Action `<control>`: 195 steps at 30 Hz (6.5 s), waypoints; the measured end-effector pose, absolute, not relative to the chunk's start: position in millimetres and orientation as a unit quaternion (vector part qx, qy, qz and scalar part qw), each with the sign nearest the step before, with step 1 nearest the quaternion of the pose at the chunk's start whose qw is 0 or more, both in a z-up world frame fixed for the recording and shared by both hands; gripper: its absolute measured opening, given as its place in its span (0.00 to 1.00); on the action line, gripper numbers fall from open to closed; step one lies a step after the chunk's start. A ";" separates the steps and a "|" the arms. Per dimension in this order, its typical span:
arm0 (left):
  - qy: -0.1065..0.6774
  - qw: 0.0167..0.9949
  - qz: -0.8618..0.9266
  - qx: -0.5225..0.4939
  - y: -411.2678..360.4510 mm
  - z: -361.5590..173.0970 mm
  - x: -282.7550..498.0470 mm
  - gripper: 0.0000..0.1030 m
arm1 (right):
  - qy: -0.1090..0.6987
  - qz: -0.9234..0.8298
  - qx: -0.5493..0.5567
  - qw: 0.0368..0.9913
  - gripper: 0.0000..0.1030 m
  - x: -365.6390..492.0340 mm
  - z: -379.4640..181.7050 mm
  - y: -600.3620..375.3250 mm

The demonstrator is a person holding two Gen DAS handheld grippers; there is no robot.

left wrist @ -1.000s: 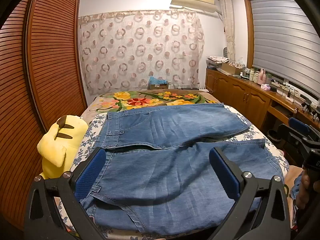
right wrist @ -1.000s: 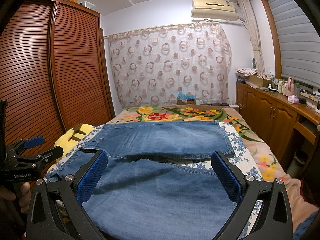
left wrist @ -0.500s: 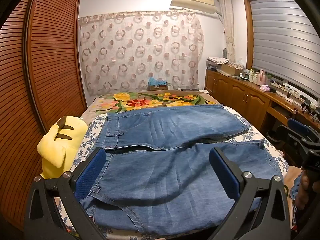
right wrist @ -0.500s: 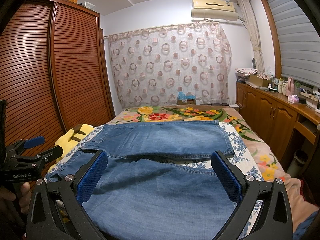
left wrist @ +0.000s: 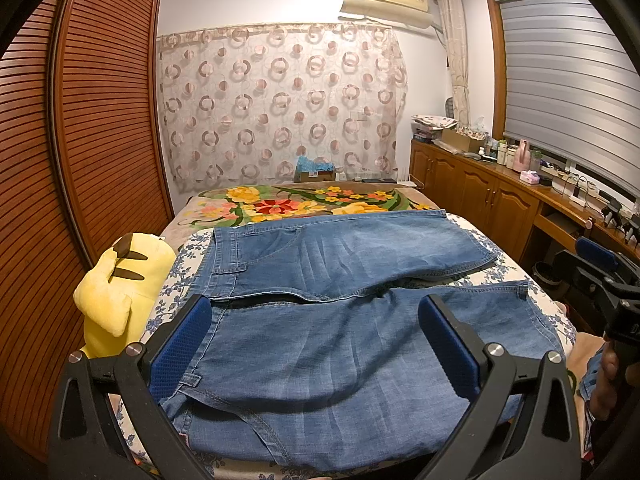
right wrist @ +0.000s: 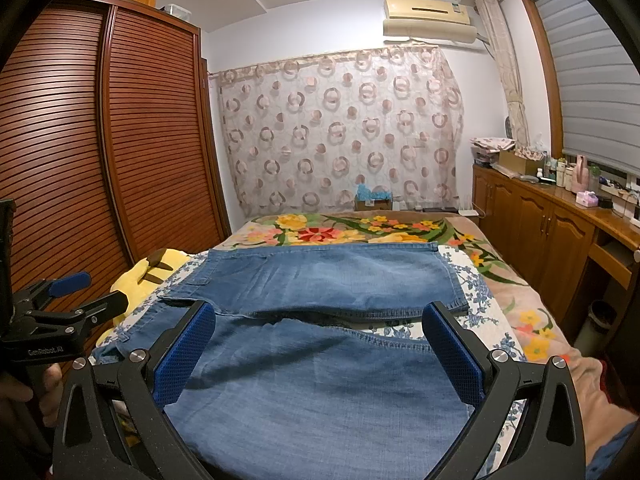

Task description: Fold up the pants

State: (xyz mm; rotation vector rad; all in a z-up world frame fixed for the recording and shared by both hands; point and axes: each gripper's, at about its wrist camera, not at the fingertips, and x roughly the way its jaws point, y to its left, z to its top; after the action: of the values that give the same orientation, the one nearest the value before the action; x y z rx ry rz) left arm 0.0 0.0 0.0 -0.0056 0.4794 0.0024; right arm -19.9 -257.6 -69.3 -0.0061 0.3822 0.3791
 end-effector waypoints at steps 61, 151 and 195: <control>0.376 0.921 0.065 -0.077 158.6 -112.2 -9.7 0.75 | 0.364 0.159 -0.082 0.914 1.00 25.7 -95.9 -240.8; 0.238 0.970 -0.035 -0.044 92.7 -9.6 76.8 0.16 | 0.387 0.213 -0.089 0.893 0.04 114.6 -67.6 -254.5; 0.216 0.974 -0.004 -0.068 124.2 4.4 104.0 0.16 | 0.301 0.192 0.012 0.934 0.04 69.9 -30.8 -350.0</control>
State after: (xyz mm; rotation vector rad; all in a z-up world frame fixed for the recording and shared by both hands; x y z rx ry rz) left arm 104.0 124.2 4.4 -0.1368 0.4356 -0.0077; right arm 69.9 -350.0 -30.8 0.0241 0.6163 0.3930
